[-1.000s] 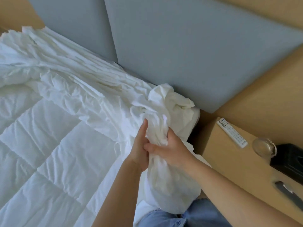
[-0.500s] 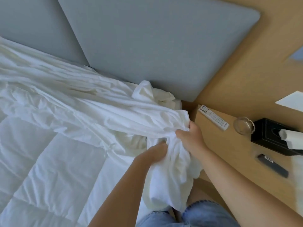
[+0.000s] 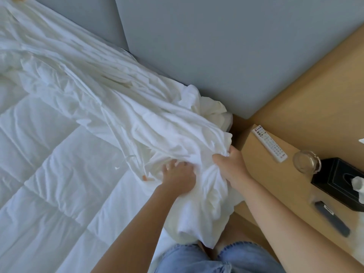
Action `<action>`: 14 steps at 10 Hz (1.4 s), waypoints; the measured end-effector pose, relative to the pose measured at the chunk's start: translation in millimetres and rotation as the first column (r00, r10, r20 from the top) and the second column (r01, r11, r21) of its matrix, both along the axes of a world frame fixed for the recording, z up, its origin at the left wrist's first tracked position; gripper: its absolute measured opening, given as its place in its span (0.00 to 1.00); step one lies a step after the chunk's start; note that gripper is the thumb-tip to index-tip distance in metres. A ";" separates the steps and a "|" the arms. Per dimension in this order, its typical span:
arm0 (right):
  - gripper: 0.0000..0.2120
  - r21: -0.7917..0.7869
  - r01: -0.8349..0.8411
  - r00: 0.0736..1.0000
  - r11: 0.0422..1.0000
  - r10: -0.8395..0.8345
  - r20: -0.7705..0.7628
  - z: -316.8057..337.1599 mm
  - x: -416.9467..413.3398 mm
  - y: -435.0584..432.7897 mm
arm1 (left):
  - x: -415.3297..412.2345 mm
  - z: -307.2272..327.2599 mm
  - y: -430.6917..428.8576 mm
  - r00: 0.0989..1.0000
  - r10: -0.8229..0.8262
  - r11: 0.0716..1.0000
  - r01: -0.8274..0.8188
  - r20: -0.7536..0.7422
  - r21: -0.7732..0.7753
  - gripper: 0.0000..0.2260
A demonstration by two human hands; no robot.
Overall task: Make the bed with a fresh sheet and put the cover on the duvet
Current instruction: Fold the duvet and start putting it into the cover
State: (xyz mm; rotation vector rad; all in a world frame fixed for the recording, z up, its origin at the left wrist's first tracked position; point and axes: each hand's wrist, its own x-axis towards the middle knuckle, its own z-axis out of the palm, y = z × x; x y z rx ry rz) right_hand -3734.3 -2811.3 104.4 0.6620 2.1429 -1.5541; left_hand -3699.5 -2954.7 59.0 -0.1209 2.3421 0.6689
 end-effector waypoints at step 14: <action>0.12 -0.090 -0.398 0.916 0.913 0.401 0.019 36.1 -10.2 -22.2 | -24.4 67.5 -11.7 0.470 0.463 -0.043 -0.835 0.751 0.548 0.25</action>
